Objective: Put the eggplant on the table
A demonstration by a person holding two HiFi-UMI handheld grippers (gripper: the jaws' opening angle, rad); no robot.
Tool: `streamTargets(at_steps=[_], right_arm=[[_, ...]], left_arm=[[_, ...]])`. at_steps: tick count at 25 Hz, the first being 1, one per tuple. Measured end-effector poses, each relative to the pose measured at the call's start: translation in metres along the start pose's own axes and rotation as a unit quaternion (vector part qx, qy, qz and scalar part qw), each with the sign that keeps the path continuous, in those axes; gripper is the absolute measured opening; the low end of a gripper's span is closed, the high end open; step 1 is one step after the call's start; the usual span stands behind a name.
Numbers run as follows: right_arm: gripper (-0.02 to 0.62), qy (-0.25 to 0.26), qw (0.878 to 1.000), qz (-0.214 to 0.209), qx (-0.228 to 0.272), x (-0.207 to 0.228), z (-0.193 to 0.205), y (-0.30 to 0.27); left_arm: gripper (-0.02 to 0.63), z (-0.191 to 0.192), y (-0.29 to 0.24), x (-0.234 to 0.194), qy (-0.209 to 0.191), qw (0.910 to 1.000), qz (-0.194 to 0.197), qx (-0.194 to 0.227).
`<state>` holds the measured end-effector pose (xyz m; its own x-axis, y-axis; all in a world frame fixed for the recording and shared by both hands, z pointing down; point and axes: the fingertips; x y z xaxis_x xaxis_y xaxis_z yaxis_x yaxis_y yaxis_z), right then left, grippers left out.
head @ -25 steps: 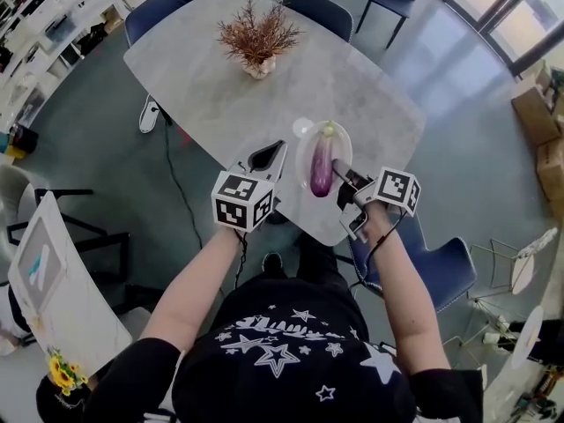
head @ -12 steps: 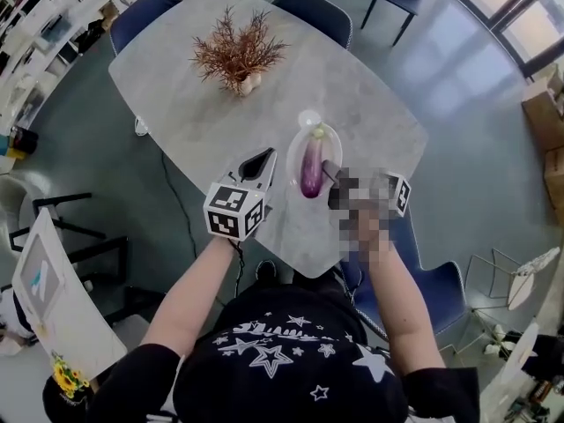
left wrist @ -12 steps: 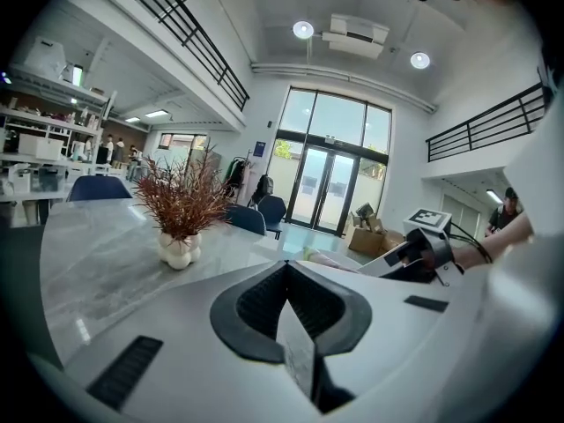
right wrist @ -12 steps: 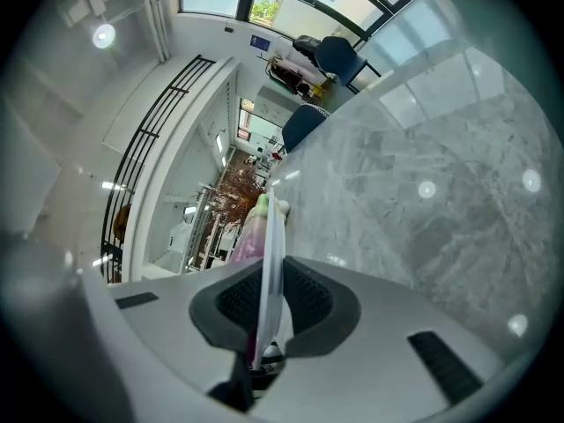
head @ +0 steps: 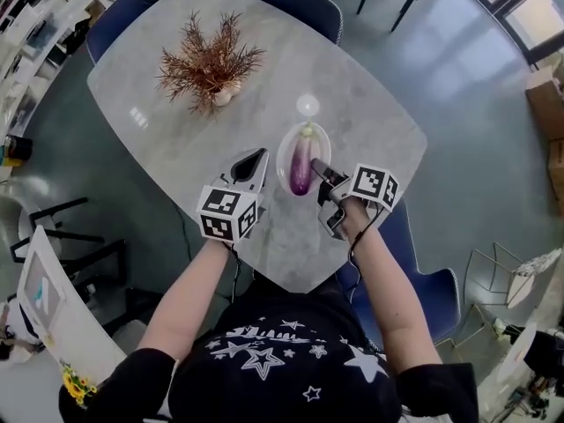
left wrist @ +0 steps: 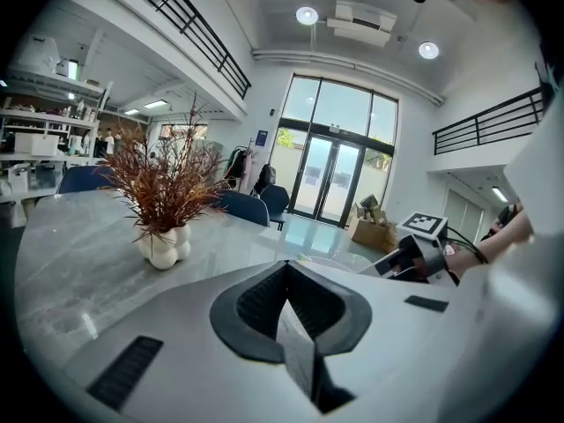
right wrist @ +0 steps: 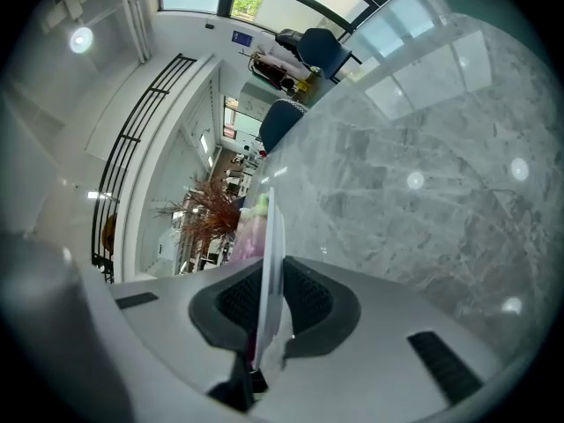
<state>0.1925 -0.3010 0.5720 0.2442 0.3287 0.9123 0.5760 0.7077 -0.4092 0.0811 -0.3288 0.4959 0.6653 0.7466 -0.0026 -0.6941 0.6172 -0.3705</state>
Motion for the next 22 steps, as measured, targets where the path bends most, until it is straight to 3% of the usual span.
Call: streamTargets(at_steps=[13, 22], right_arm=[[0.035, -0.04, 0.998, 0.047, 0.005, 0.051, -0.012, -0.022], [0.035, -0.026, 0.996, 0.089, 0.006, 0.061, -0.012, -0.024]], left_arm=[[0.008, 0.017, -0.023, -0.006, 0.013, 0.9997, 0.006, -0.019], [0.008, 0.028, -0.019, -0.005, 0.023, 0.9993, 0.003, -0.029]])
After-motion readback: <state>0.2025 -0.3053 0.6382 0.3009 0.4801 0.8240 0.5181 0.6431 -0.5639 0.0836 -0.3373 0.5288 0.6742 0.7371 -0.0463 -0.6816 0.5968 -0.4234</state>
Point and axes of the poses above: the fingertips, and each gripper's own axes: y backward along the fingers, x to its right, z out of its underside, and after that the axes turned 14 degrees about -y, right-handed
